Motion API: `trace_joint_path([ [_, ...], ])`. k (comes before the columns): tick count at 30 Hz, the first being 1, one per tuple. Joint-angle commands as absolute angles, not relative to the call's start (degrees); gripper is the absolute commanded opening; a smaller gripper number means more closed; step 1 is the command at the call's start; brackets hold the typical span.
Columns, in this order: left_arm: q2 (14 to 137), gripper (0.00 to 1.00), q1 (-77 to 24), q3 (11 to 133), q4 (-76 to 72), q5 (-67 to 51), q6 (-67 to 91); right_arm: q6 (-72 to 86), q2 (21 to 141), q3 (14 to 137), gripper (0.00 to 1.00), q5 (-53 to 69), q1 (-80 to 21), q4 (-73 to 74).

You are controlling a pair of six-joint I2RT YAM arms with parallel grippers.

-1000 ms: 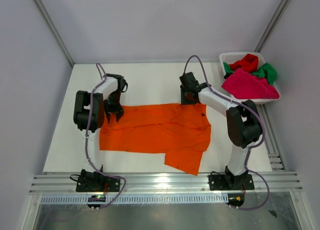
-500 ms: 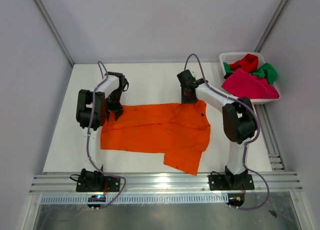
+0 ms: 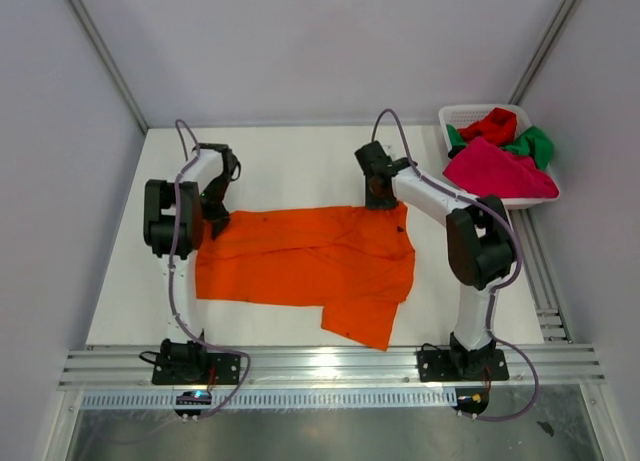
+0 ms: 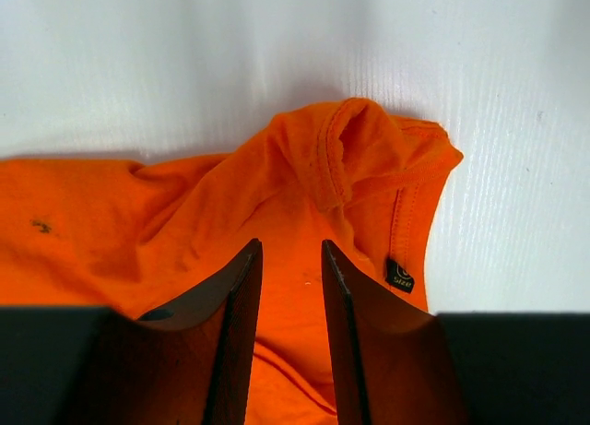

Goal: Fold and stack the t-shirts
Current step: Fold the flattened tshirt in 1/3 of the way

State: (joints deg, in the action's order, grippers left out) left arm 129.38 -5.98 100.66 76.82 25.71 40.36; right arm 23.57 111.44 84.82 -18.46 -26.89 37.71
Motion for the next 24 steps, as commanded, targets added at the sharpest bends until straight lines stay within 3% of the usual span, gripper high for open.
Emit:
trace_joint_path([
  [1,127.7,0.50,-5.6,102.8,75.6,26.8,40.3,23.3,105.6,83.1,0.36,-18.0,-27.2,35.1],
  [9,119.5,0.51,-5.8,105.2,74.7,22.0,38.6,23.6,92.0,73.5,0.40,-8.0,-27.2,32.8],
  [17,112.7,0.52,-6.9,105.5,70.8,16.1,37.0,27.7,73.3,54.6,0.47,16.0,-27.2,30.0],
  [24,109.3,0.53,-8.5,102.2,64.6,9.7,35.9,41.7,57.2,41.8,0.53,19.7,-27.2,31.4],
])
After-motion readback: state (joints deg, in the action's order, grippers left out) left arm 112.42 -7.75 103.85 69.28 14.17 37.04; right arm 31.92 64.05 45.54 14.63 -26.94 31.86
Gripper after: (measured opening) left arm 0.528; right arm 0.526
